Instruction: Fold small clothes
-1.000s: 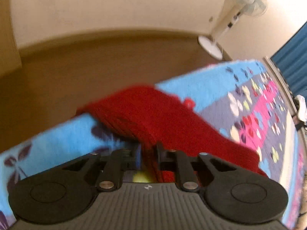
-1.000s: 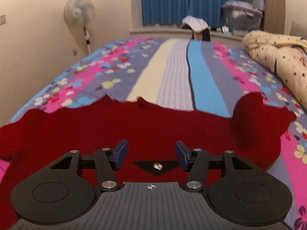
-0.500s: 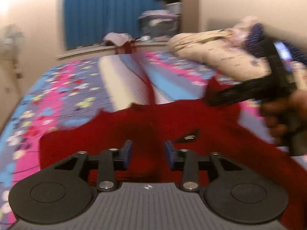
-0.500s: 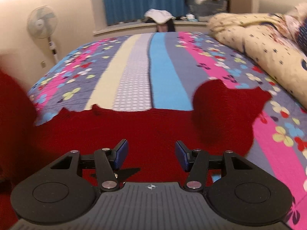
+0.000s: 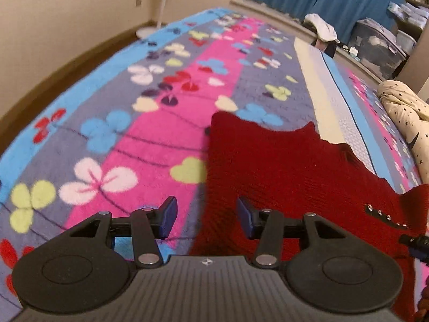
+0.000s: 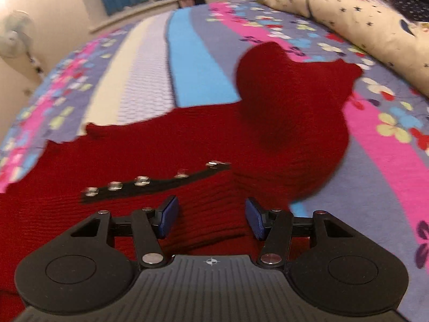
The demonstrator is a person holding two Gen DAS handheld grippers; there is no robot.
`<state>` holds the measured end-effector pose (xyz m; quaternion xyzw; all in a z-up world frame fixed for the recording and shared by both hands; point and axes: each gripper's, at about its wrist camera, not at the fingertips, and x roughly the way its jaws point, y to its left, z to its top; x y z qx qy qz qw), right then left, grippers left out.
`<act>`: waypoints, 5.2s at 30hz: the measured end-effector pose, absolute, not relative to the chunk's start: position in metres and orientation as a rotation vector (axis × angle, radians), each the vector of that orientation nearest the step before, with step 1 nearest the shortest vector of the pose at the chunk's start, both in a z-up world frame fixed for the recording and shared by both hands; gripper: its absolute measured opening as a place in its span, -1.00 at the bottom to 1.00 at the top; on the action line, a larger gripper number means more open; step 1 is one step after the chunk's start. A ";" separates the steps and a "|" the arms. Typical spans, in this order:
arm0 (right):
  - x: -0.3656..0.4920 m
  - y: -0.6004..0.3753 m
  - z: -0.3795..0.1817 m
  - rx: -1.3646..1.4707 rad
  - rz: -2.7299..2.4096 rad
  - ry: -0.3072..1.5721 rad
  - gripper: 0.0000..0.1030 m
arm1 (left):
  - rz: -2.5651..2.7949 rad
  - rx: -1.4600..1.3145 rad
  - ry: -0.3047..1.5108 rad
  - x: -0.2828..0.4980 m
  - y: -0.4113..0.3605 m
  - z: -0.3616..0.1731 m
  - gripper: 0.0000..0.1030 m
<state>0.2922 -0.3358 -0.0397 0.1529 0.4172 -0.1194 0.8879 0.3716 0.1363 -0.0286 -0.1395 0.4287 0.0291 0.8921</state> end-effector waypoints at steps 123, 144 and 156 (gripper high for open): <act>0.191 -0.544 -0.001 0.948 -0.494 0.219 -0.75 | -0.103 -0.186 0.665 0.313 0.002 -0.016 0.10; 0.265 -0.246 0.002 0.304 0.340 0.508 -0.66 | 0.108 -0.340 0.697 0.347 0.093 -0.004 0.10; 0.264 -0.250 -0.006 0.204 0.312 0.681 -0.22 | 0.044 -0.636 0.840 0.370 0.144 -0.045 0.08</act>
